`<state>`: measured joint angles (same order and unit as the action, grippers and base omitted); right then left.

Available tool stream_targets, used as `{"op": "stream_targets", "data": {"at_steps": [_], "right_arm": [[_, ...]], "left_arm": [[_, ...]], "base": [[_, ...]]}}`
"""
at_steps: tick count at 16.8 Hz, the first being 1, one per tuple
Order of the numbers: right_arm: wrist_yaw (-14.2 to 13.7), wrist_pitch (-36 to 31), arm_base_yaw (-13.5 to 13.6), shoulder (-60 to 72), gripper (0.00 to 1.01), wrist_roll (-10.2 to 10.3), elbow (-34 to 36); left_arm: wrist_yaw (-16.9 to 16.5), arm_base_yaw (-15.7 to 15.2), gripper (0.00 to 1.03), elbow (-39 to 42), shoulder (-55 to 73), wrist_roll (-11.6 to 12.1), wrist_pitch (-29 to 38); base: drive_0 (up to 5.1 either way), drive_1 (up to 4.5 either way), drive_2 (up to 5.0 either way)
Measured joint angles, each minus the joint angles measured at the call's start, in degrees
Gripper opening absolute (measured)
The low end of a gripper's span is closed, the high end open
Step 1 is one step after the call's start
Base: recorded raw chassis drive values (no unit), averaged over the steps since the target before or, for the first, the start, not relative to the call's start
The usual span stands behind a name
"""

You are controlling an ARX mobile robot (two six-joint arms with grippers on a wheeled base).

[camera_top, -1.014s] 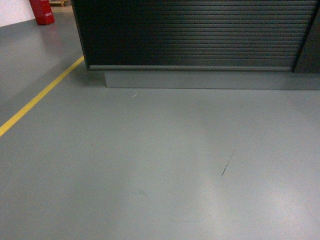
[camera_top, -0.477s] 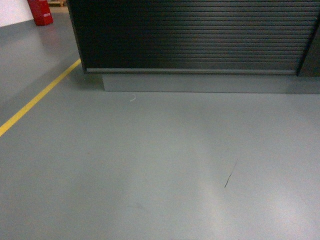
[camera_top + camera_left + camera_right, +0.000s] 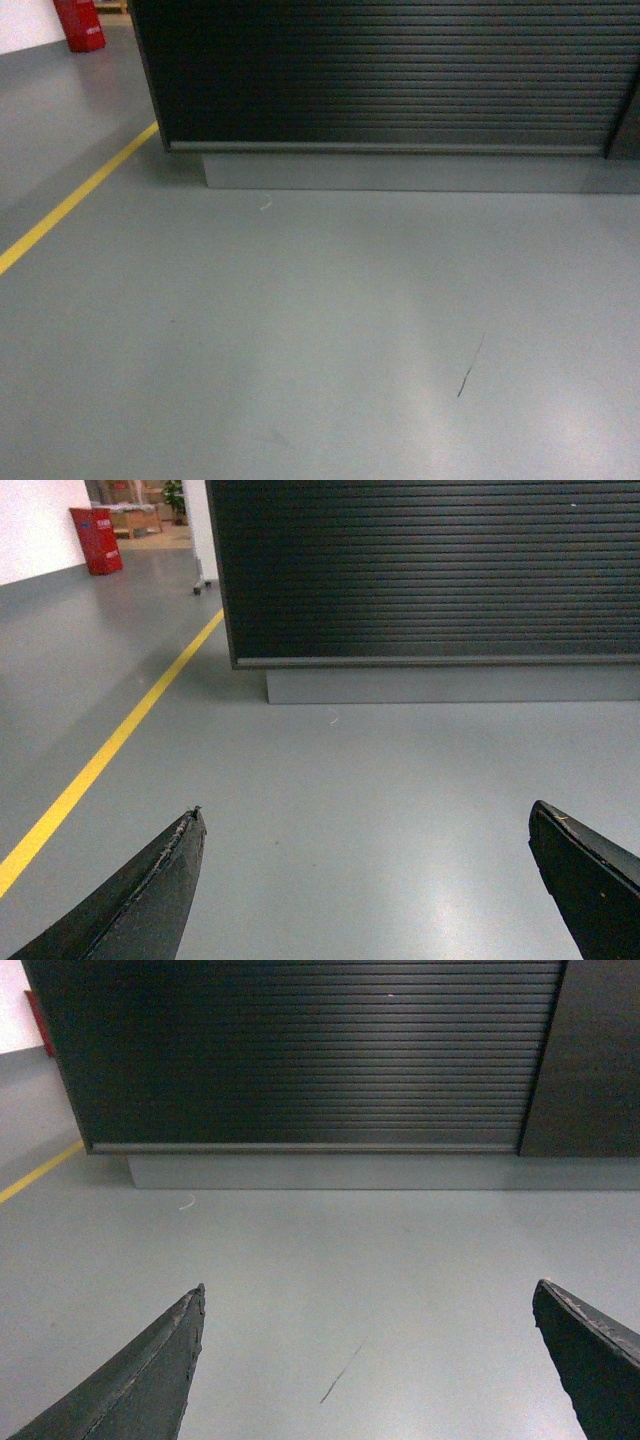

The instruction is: Place dark red mango on scale at checkout

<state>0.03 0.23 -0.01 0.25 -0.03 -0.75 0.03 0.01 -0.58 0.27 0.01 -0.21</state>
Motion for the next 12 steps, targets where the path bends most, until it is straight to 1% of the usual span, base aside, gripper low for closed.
{"op": "stream_targets", "data": {"at_steps": [12], "right_arm": [[0.00,0.00,0.00,0.00,0.98,0.00,0.00]], "left_arm": [[0.00,0.00,0.98,0.00,0.00,0.00,0.00]], "base": [[0.0,1.84,-1.8]]}}
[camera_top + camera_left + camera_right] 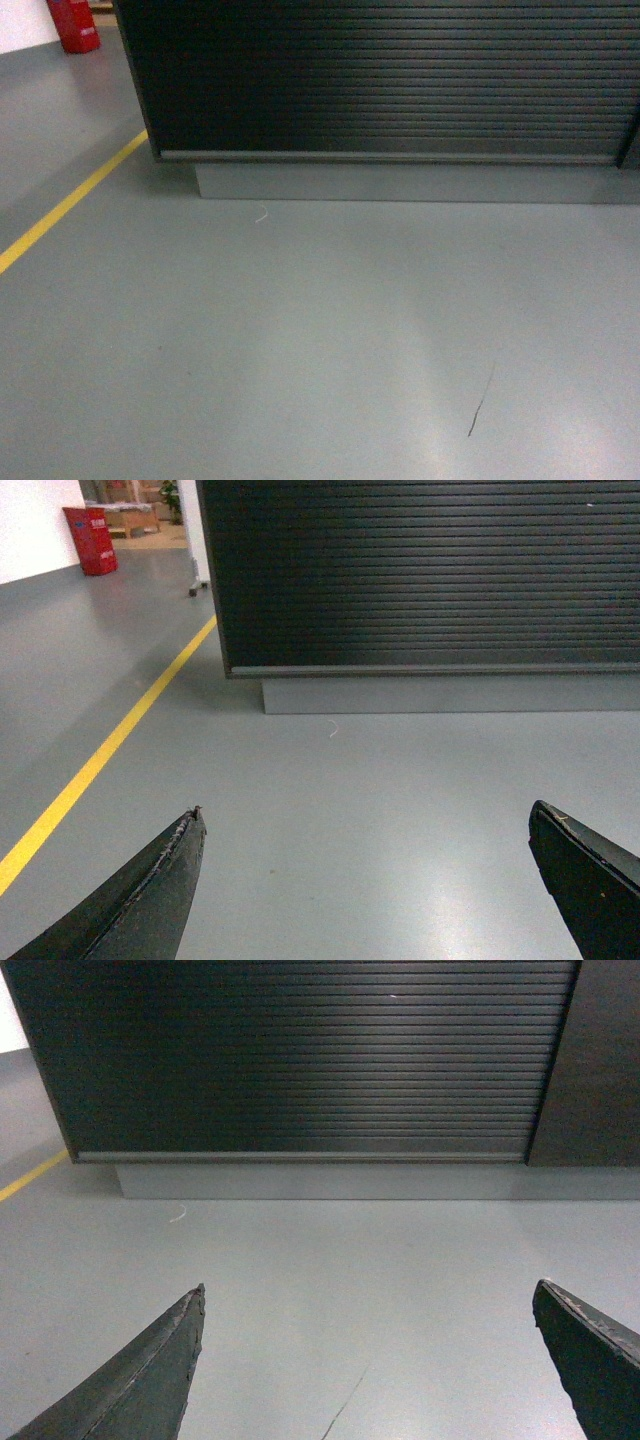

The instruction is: Place dark red mango on scale at checkout

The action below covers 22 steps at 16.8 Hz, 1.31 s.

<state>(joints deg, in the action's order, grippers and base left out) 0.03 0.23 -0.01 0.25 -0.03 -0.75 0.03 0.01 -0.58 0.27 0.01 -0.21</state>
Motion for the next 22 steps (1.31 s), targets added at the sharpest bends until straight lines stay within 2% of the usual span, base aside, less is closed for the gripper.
{"op": "stream_targets", "data": {"at_steps": [22], "right_arm": [[0.00,0.00,0.00,0.00,0.98,0.00,0.00]], "left_arm": [[0.00,0.00,0.98,0.00,0.00,0.00,0.00]], "base": [[0.1,1.91,-1.7]]}}
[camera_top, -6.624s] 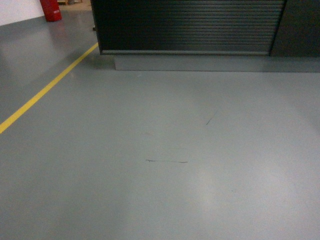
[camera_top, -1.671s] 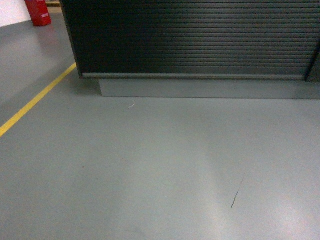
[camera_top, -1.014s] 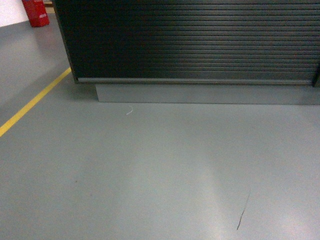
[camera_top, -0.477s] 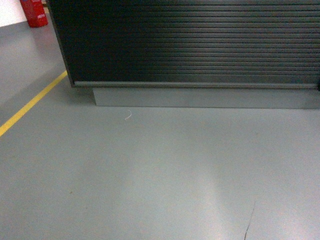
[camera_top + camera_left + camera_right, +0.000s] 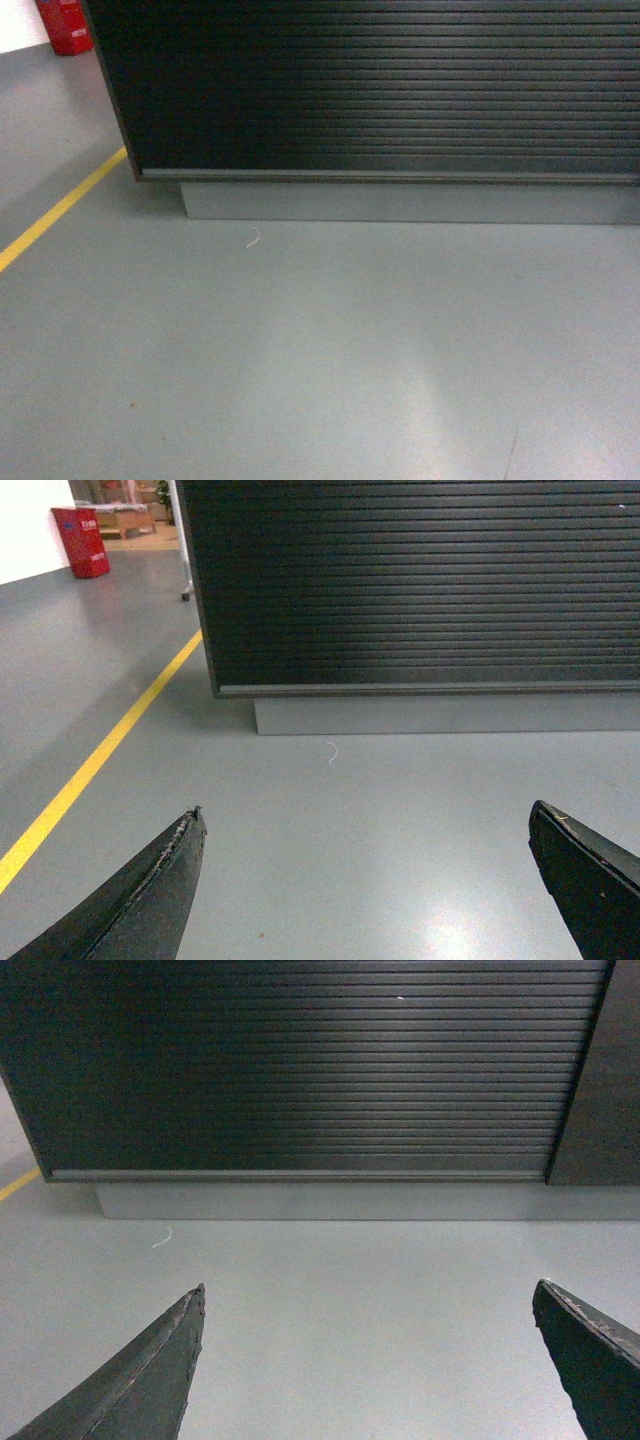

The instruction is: Place dark red mango on scale at checkout

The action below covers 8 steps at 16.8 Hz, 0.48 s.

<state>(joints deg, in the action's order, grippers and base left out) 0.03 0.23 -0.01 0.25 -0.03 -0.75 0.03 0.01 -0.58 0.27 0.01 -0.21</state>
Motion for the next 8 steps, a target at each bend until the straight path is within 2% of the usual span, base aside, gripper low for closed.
{"op": "stream_targets", "data": {"at_steps": [8], "right_arm": [[0.00,-0.02,0.00,0.00,0.98,0.00,0.00]], "left_arm": [[0.00,0.00,0.98,0.00,0.00,0.00,0.00]], "base": [[0.0,1.77,-1.9]]}}
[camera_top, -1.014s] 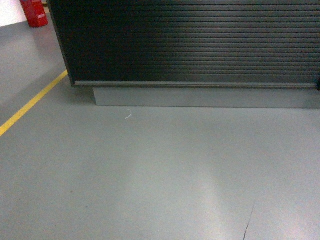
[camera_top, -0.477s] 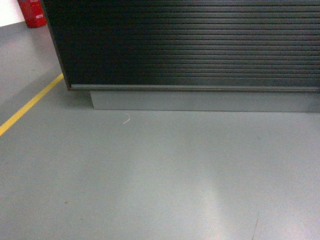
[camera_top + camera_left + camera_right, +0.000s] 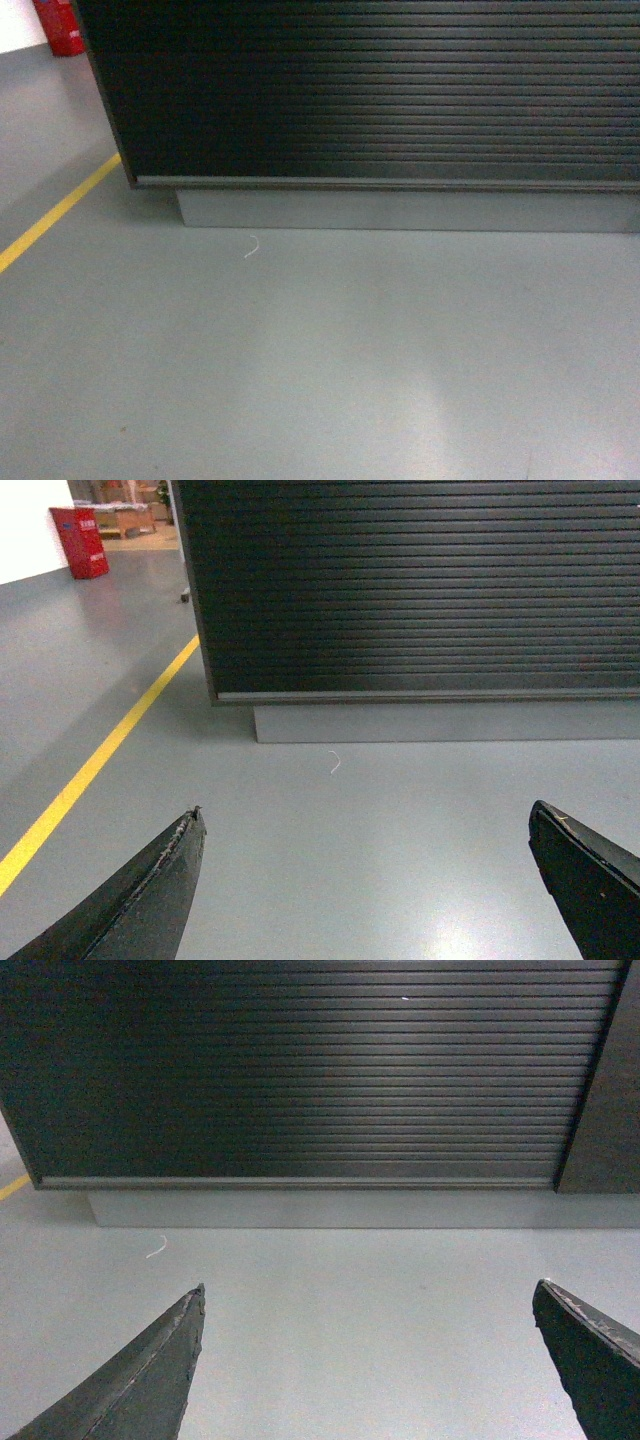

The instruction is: Place dark red mango on scale at checkout

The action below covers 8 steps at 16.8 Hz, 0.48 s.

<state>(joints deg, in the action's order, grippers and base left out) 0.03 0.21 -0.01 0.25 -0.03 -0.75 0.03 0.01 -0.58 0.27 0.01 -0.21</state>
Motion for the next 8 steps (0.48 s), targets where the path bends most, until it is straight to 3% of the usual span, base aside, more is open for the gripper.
{"op": "stream_targets", "data": {"at_steps": [8], "right_arm": [[0.00,0.02,0.00,0.00,0.98,0.00,0.00]], "left_arm": [[0.00,0.00,0.98,0.00,0.00,0.00,0.02]], "base": [[0.0,1.86,-1.8]]}}
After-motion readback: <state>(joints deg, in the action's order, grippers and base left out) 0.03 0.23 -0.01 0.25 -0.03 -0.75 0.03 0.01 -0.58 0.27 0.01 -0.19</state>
